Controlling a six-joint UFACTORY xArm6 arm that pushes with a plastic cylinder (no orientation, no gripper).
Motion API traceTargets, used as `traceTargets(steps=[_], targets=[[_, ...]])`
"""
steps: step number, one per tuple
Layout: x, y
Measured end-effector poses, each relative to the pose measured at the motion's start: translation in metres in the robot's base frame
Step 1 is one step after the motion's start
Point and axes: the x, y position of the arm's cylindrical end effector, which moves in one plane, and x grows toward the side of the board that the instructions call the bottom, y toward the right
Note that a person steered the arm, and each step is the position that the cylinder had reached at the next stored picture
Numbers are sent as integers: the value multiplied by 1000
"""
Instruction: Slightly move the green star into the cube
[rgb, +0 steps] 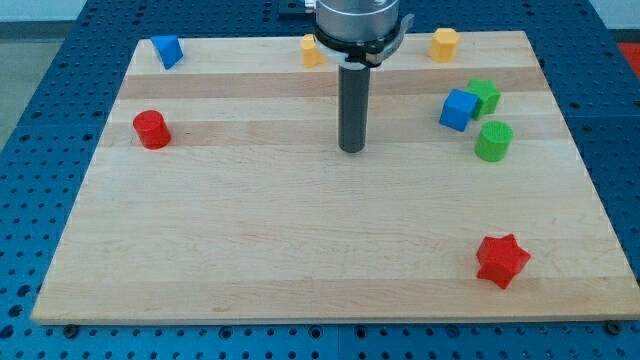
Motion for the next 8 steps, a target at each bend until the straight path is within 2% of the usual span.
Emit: traceTargets(steps=[1, 2, 5, 6, 7, 8], targets=[[24, 24], [43, 86], [29, 90], [42, 94], [63, 129], [66, 204]])
